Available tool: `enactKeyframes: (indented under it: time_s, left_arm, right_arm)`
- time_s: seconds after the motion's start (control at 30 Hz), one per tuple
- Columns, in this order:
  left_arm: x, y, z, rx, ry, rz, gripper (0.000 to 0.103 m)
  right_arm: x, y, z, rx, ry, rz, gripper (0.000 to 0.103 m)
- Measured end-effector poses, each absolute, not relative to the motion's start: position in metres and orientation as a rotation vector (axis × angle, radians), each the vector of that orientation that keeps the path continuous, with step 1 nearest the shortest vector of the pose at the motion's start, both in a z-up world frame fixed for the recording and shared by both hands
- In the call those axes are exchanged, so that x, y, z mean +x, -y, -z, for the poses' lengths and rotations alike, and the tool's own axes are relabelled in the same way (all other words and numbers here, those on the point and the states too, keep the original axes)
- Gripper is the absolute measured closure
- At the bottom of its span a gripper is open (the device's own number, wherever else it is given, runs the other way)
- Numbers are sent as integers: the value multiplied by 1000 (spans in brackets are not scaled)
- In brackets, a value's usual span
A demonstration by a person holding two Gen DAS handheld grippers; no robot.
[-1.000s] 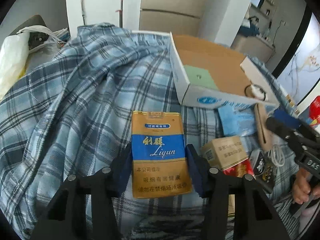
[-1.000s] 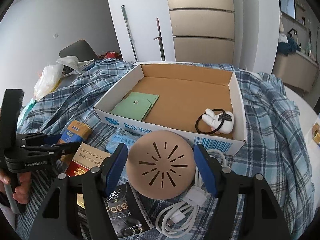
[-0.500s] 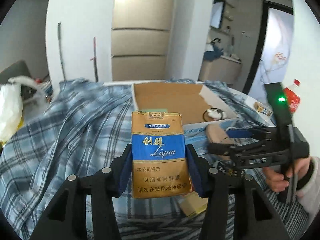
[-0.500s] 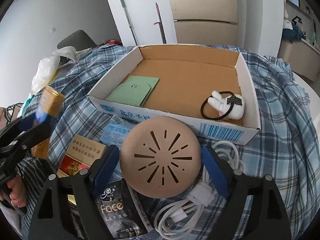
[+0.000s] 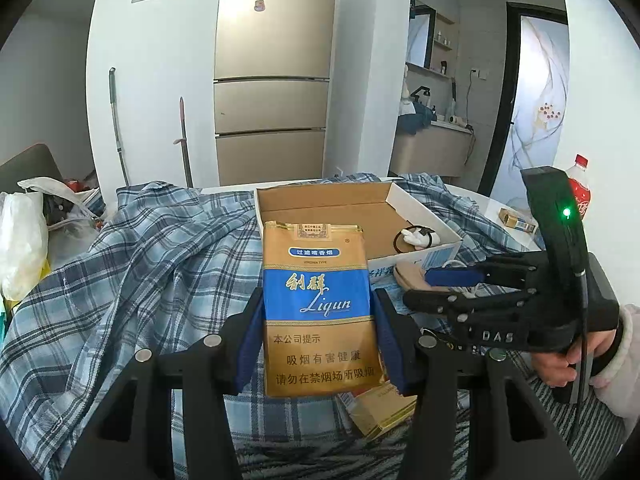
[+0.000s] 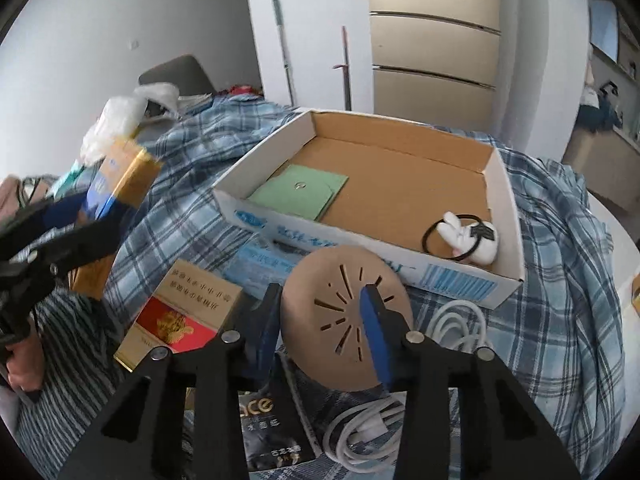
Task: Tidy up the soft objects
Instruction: 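Grasp the tan vented disc with the right gripper while the left gripper holds the pack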
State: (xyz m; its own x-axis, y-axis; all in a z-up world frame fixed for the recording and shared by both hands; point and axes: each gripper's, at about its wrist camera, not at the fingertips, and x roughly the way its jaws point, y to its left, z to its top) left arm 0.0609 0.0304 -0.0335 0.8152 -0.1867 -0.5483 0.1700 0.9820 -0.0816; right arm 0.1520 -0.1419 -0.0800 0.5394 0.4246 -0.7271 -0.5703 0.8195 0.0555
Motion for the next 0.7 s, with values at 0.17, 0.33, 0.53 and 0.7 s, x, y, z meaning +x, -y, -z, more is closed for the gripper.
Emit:
enactKeyframes:
  time_s: [0.17,0.33,0.53,0.7]
  left_arm:
    - [62,-30,34,-27,-592,192,49]
    - [62,-25,35,-14,-602,212,49]
    - [62,-25,35,-13,-599,218,49]
    - [62,-25,35,-15,-601,217,49]
  right_arm:
    - [161,152,77,-138,-795,-564,18]
    - [183,156,90,-68,-909,-608,18]
    - [192,164,100,3,-985,-602,17]
    - [187,160,102,-41,-978,-596,23]
